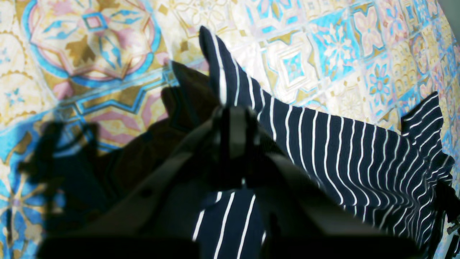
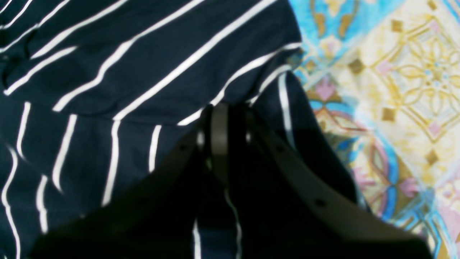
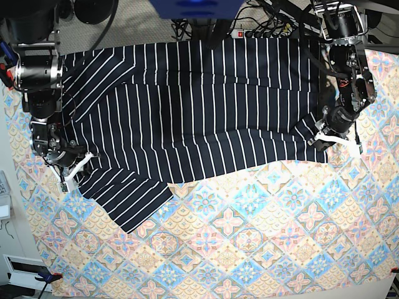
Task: Fold the T-shirt properly
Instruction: 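Drag the pinched shirt edges with both grippers toward the robot base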
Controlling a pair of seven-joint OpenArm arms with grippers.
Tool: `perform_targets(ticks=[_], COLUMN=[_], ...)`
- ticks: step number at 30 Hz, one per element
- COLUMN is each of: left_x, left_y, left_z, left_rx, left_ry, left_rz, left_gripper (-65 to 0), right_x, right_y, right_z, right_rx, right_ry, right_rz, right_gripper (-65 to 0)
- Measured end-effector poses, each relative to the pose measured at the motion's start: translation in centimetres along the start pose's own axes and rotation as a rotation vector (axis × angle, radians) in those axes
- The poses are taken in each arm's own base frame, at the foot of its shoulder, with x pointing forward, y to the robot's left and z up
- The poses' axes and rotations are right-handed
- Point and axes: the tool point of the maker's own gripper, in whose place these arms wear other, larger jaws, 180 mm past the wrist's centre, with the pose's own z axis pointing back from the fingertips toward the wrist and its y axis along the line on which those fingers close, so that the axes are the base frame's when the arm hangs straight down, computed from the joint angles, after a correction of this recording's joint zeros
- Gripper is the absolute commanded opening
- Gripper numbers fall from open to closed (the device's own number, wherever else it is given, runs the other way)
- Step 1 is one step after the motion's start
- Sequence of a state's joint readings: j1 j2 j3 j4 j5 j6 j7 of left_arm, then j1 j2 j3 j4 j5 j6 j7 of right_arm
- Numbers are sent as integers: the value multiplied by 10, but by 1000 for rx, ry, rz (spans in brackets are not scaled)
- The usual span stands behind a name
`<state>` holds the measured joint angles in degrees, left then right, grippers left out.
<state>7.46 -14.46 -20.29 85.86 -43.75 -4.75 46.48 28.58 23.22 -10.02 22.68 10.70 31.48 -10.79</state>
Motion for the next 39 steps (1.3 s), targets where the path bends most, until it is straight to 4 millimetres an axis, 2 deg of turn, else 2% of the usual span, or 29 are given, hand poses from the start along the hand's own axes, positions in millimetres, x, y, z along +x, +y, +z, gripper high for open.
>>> perform_targets(ticks=[4,7,11,17,21,26,30,34,39], left_x=[0,3,4,6,4,-1,-6,-9,-17], left_y=[0,-1,-3,-4,-3,4,5,-3,-2], left_z=[0,0,-1,-2,-1,2,4,16,26], left_rx=[0,-2,-8,-9,-6,8,9,-20,-15], left_ry=[0,-8,-11,-12,-7,5,14,6,35], left_rz=[-1,1,-1,-1,-1,-7,-7,-57,-85], left_gripper=[-650,-650,-650,-650,-650,-650,-650,-650,-650], right_x=[-3,-11,-8,-9,-15,-11,-19,-30,-37], right_y=[11,6,-6,1,-3,-9,-9,-5,-10], right_z=[6,18,35,53,74,103,124,140,164], right_rx=[34,14,-30,-37,-63,-112,-139,-149,-188], right_ry=[13,25,11,-8,-10,-43,-31,-27,-29], right_rz=[56,52,61,106,139,170,205,229,247], right_gripper=[-612,-628,-633,-634,-634,-634,-634,-634,-634])
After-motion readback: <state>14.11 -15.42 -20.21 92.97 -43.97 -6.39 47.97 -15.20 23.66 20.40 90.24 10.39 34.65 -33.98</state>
